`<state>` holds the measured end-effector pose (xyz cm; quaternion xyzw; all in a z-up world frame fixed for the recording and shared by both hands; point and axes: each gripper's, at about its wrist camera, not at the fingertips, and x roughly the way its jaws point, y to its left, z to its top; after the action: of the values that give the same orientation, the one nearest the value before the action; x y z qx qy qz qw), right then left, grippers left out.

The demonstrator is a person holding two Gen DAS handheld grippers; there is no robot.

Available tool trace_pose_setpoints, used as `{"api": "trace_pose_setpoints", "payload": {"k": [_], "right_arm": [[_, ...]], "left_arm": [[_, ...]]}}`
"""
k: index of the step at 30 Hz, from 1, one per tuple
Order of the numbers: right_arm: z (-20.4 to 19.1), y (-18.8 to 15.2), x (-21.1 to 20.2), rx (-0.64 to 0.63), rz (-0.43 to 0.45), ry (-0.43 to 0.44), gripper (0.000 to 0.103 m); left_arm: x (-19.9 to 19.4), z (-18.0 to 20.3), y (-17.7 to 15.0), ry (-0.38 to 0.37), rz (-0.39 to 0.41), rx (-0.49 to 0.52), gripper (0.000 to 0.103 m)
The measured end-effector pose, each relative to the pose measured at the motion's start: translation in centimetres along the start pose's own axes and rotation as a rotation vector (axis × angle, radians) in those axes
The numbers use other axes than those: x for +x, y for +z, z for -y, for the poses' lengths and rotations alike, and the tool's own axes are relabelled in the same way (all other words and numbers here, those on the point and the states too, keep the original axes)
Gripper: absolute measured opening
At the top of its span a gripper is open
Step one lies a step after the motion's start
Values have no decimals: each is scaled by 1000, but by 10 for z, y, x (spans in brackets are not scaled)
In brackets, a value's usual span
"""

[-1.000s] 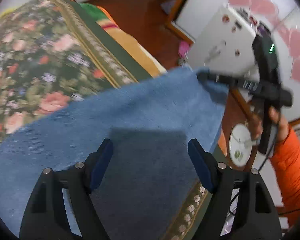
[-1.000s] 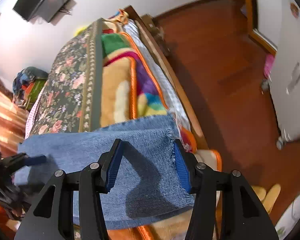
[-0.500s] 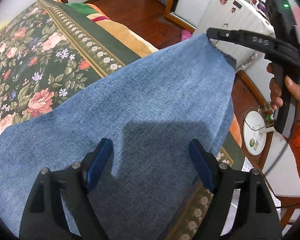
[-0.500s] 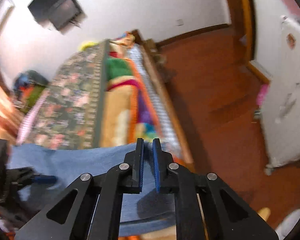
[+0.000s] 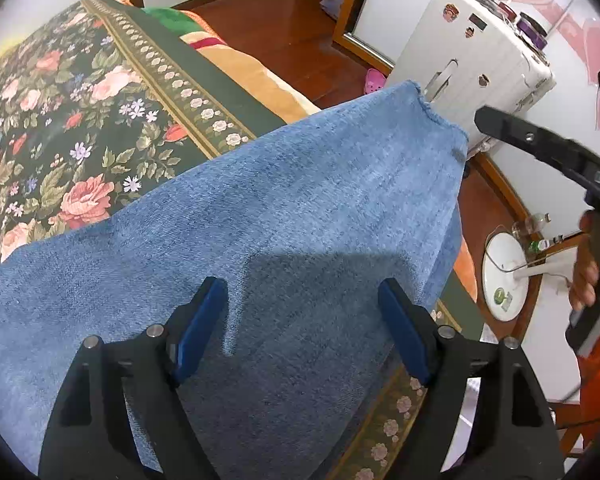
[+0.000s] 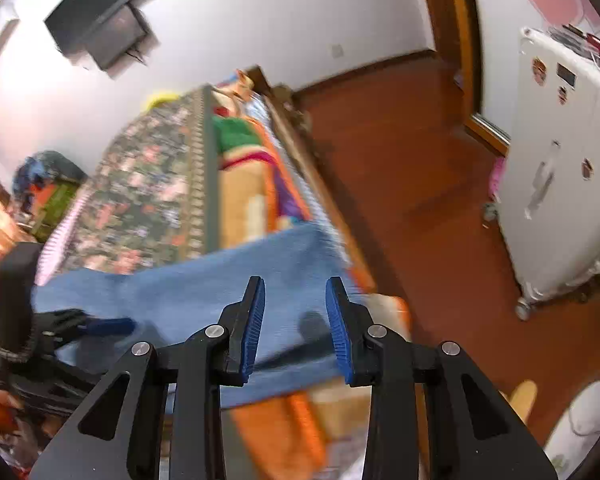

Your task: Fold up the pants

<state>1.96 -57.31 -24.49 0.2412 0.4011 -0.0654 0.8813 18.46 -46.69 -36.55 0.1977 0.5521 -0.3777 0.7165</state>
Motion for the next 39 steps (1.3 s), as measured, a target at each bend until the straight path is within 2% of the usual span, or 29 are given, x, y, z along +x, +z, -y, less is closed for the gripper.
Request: {"api": "trace_pose_setpoints", "payload": {"k": [3,4,7,10,12,13,14,19,21,25,29,32,39], "right_arm": [[-13,-6,9,-12,-19,84,31],[-16,-9,15,-19,-36,87,31],[-8,-21,44,-15,-120,37,31],[15,-33,56,46,-158,19,31],[31,-38,52,83,-153,4,32],[38,-40,49,84,-155,-37,39],[43,-41,43,90,-153,-61,42],[70,-49,16,186,-141,-107,42],[73,-54,6,229,-124,-87,44],[65,-60,1,256,-115,-39,60],[50,-64,10,292,-114,81,60],[44,-64,22,313,-118,135,60],[43,-62,52,404,-166,209,63]], "left_arm": [[1,1,-1,3,6,3,79],[1,0,-1,1,7,0,79],[1,-1,-2,-1,14,-2,79],[0,0,-4,4,21,9,79],[1,0,-4,7,24,14,79],[1,0,-4,5,26,11,79],[1,-2,-3,3,28,6,79],[-3,-3,-1,9,29,-12,79],[-9,-3,0,-2,34,-28,79],[-22,3,12,4,61,-25,79],[-21,13,30,42,81,8,80],[-7,22,35,85,69,52,79],[13,14,22,38,6,12,79]]}}
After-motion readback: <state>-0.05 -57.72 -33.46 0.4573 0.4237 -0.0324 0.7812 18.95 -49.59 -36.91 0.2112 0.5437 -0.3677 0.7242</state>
